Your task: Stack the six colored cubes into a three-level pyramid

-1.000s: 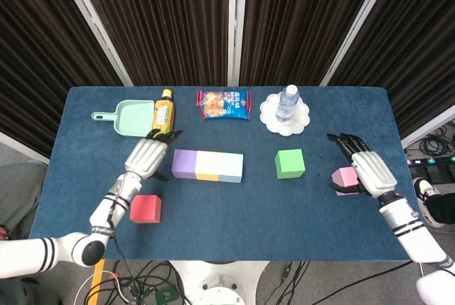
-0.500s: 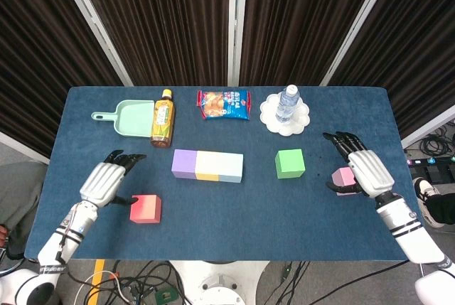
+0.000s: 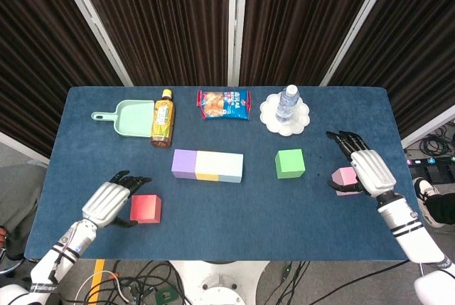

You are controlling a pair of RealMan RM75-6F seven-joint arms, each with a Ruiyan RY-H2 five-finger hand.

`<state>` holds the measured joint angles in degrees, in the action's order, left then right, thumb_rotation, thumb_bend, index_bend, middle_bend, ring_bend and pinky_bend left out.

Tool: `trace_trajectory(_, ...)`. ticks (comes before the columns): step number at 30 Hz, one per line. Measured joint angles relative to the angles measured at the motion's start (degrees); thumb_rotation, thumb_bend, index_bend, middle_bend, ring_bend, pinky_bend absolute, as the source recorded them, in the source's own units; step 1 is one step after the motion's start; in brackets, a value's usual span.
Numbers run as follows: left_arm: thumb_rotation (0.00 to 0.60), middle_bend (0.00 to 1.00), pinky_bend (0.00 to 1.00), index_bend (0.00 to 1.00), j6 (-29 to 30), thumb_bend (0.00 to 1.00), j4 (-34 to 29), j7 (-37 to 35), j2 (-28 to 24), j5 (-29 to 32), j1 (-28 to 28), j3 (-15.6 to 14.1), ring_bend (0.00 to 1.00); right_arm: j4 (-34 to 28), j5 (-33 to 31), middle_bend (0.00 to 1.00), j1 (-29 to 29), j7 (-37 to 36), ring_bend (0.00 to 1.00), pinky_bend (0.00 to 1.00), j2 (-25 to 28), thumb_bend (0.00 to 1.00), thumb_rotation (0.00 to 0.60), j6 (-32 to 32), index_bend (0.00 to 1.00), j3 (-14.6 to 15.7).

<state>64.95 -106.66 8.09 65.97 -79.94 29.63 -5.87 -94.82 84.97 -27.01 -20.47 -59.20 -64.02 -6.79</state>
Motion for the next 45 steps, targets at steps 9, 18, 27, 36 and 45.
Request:
trace_trajectory(9, 0.600, 0.18, 0.10, 0.14, -3.2, 0.07, 3.2, 5.0, 5.7, 5.3, -0.2, 1.5, 0.18, 0.3, -0.3, 0.11, -0.5, 0.1, 0.00, 0.00, -0.5, 0.10, 0.600, 0.8, 0.00, 0.0)
trace_trajectory(18, 0.600, 0.42, 0.12, 0.34, -3.2, 0.10, 6.6, 7.4, 10.5, 7.1, -1.0, 2.9, 0.34, 0.4, -0.6, 0.11, -0.4, 0.0, 0.00, 0.00, -0.6, 0.10, 0.600, 0.8, 0.00, 0.0)
trace_trajectory(27, 0.600, 0.51, 0.19, 0.44, -1.9, 0.11, 7.3, 3.9, 9.8, 3.8, -1.5, 4.1, 0.41, 0.0, -0.3, 0.11, -0.1, -0.1, 0.00, 0.00, -0.2, 0.10, 0.600, 0.2, 0.00, -0.1)
trace_trajectory(36, 0.600, 0.50, 0.19, 0.42, -1.9, 0.11, 3.0, -3.1, -1.2, 0.0, 1.6, 9.9, 0.41, -0.5, -0.3, 0.11, 0.2, 0.1, 0.00, 0.00, 0.1, 0.10, 0.600, -0.5, 0.00, -0.1)
trace_trajectory(45, 0.600, 0.48, 0.18, 0.40, -14.2, 0.11, 2.5, -5.4, -4.8, 1.8, 11.6, 15.5, 0.41, -1.0, -0.5, 0.11, 0.5, 0.4, 0.00, 0.00, 0.1, 0.10, 0.600, -1.0, 0.00, -0.4)
